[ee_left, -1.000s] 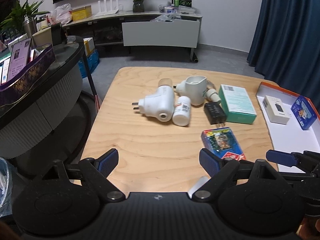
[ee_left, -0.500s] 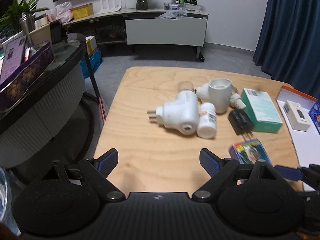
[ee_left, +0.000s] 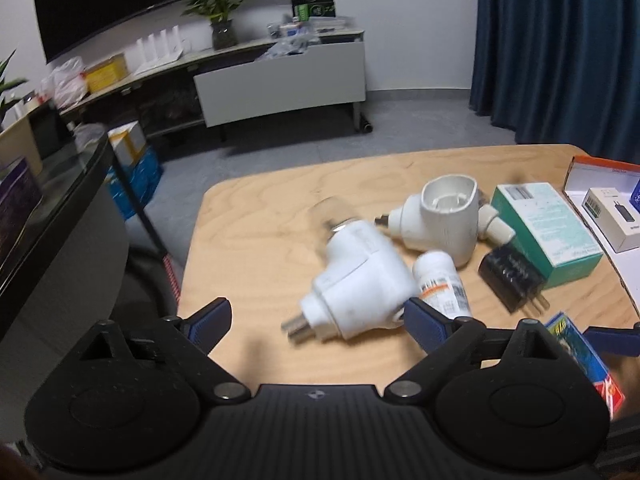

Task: Organize rigid objects
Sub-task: 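Move the right gripper to the red-and-blue card box and grasp it, then grasp the white air freshener with the left gripper while the right lifts the card box, then carry both items into the orange-rimmed box and release them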

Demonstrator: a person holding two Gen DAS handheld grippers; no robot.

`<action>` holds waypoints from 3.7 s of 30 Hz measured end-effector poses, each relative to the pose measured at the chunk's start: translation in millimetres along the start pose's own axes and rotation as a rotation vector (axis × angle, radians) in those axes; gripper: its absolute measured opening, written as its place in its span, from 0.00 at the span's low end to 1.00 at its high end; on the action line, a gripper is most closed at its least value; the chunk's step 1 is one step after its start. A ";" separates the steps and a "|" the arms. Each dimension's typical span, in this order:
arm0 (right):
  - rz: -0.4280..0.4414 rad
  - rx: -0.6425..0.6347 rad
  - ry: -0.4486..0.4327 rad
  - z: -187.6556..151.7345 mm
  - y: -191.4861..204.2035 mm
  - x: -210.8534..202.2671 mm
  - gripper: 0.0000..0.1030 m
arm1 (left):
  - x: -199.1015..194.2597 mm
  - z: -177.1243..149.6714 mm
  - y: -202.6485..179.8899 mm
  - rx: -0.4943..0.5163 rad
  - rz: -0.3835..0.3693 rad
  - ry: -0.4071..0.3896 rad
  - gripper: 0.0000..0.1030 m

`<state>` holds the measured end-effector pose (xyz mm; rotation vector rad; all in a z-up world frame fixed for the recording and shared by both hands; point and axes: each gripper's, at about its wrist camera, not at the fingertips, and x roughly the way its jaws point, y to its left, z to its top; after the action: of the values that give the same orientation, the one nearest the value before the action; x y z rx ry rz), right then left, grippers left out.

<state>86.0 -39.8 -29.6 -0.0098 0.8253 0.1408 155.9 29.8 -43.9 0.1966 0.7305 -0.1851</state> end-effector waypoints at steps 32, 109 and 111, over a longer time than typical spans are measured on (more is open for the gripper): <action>0.043 -0.021 -0.095 2.4 8.0 -13.4 0.69 | -10.3 -3.2 -2.4 -0.092 -0.029 -0.033 0.63; -0.255 0.304 -0.240 -63.8 -203.2 -189.1 0.69 | -109.7 -0.5 -206.4 0.081 -0.301 -0.150 0.63; -0.256 0.303 -0.234 -60.8 -205.5 -184.7 0.69 | -108.0 0.9 -209.0 0.080 -0.298 -0.147 0.63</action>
<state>-55.8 -269.6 55.0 0.1823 0.5991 -0.2218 28.4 -161.5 6.2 0.1478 0.6039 -0.5076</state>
